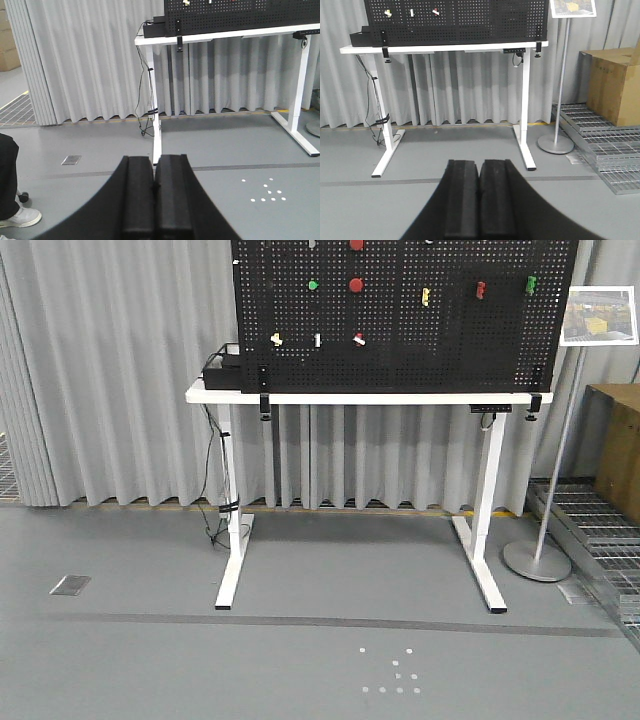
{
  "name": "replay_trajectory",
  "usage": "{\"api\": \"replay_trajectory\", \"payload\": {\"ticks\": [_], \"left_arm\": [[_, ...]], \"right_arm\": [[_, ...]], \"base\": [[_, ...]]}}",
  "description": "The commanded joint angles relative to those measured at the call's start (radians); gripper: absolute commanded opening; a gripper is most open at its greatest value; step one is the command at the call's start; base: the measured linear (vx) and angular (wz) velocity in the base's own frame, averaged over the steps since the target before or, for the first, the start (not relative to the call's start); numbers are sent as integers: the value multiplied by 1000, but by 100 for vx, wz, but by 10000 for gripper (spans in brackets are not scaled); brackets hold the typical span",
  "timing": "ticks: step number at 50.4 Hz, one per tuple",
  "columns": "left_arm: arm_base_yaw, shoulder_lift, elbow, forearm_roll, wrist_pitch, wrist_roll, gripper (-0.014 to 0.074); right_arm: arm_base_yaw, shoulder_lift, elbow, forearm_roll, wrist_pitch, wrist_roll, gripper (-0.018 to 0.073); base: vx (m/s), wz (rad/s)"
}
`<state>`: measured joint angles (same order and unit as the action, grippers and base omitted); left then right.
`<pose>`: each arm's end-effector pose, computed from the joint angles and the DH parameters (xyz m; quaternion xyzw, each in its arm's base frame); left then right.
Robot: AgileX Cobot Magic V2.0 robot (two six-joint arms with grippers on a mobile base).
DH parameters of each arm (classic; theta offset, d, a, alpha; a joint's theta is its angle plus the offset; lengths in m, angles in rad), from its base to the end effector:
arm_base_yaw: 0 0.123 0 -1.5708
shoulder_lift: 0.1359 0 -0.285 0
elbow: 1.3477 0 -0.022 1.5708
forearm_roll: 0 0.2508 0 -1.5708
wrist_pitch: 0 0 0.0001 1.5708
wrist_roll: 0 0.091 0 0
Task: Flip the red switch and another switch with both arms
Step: 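Drive the base forward toward the black pegboard on the table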
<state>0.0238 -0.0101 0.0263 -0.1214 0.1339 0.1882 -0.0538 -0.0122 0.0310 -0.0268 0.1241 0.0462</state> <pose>0.0567 -0.0001 0.1928 0.0216 0.7283 0.0255 0.6844 0.0566 -0.0034 0.1921 0.0278 0.7260 -0.0130 0.6870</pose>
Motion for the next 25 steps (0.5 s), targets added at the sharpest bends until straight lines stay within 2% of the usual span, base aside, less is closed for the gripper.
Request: {"api": "replay_trajectory", "payload": {"ticks": [1,25], "left_arm": [[2,-19,20,-4,-77,-7,-6],[2,-19,20,-4,-77,-7,-6]], "right_arm": [[4,-11,5,-4,-83,-4,-6],[4,-11,5,-4,-83,-4,-6]], "base": [[0,0],[0,0]]}}
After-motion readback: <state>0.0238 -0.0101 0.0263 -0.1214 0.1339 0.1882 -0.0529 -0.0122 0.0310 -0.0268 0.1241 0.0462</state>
